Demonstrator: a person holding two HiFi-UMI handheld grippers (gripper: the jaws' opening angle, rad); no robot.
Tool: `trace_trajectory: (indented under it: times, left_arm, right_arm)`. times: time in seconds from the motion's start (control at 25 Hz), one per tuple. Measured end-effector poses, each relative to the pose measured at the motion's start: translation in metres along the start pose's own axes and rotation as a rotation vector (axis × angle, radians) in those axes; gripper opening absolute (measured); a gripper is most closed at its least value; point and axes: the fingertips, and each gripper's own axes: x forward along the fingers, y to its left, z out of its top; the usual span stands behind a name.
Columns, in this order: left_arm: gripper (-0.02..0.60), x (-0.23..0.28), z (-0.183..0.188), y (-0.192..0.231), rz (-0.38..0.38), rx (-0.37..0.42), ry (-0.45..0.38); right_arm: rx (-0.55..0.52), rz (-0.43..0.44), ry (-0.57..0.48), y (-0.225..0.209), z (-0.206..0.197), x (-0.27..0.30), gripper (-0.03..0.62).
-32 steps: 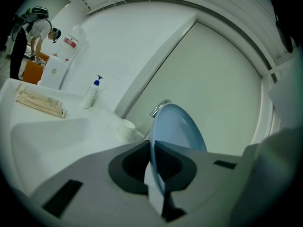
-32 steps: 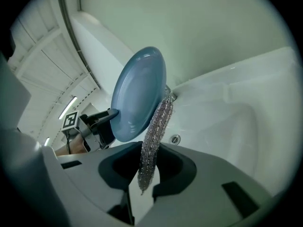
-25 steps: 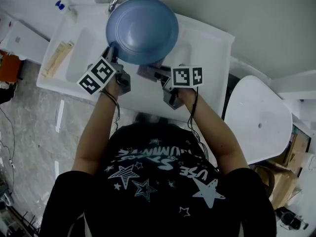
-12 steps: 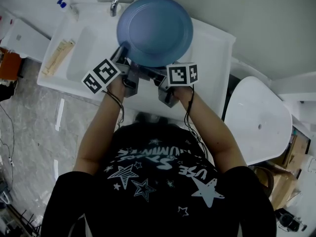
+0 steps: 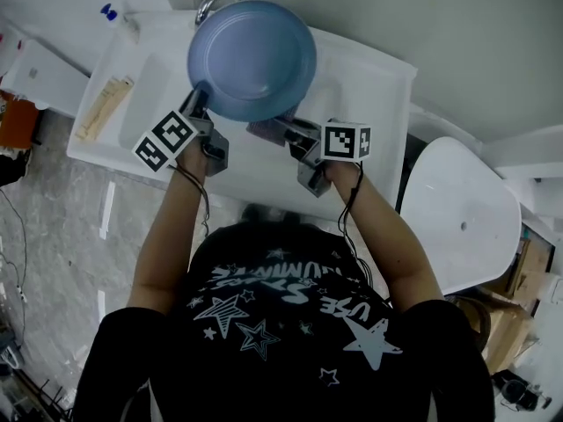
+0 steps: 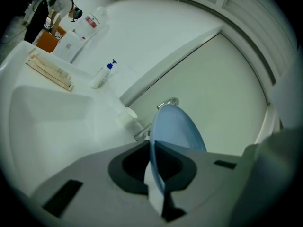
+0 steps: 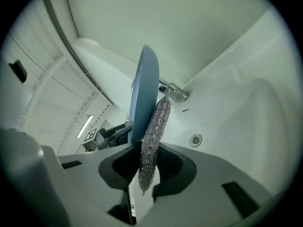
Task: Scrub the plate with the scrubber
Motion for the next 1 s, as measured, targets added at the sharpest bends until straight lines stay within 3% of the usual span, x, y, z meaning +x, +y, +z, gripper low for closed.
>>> trace_trajectory:
  times: [0.24, 0.4, 0.64, 0.84, 1.0]
  left_arm:
    - [0.027, -0.01, -0.016, 0.02, 0.036, 0.029, 0.045]
    - [0.028, -0.018, -0.025, 0.031, 0.075, 0.082, 0.08]
    - [0.028, -0.014, -0.051, 0.072, 0.194, 0.216, 0.244]
    - [0.028, 0.003, -0.082, 0.081, 0.211, 0.209, 0.366]
    - [0.028, 0.014, -0.103, 0.084, 0.223, 0.198, 0.444]
  right_arm:
    - [0.004, -0.087, -0.045, -0.027, 0.011, -0.044, 0.087]
    - [-0.074, -0.193, -0.067, -0.046, 0.024, -0.079, 0.087]
    - [-0.186, -0.319, -0.08, -0.058, 0.041, -0.099, 0.087]
    - [-0.269, -0.357, -0.027, -0.053, 0.039, -0.092, 0.087]
    - [-0.273, -0.359, 0.005, -0.051, 0.028, -0.083, 0.087]
